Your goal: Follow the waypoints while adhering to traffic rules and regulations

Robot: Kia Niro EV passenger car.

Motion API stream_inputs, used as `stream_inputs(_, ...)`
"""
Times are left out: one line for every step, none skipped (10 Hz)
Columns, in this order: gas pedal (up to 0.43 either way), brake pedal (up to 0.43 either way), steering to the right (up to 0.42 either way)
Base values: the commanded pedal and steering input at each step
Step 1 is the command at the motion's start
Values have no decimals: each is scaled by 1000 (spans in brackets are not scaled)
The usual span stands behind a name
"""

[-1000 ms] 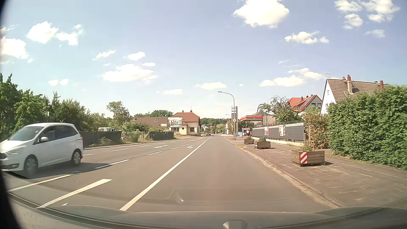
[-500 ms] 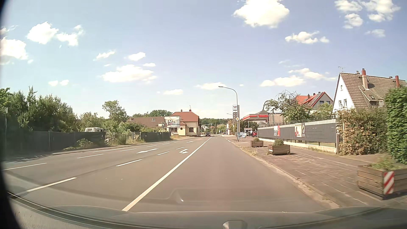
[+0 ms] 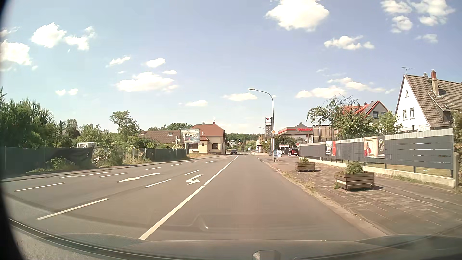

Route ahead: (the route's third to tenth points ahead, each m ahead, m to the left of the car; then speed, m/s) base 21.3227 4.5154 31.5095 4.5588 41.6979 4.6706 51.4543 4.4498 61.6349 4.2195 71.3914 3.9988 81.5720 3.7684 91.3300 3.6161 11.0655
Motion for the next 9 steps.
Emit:
stream_inputs(150,30,0)
stream_inputs(138,30,-1)
stream_inputs(130,30,-1)
stream_inputs(118,30,-2)
stream_inputs(98,30,-3)
stream_inputs(87,30,-2)
stream_inputs(87,30,-2)
stream_inputs(79,30,-2)
stream_inputs(67,30,-2)
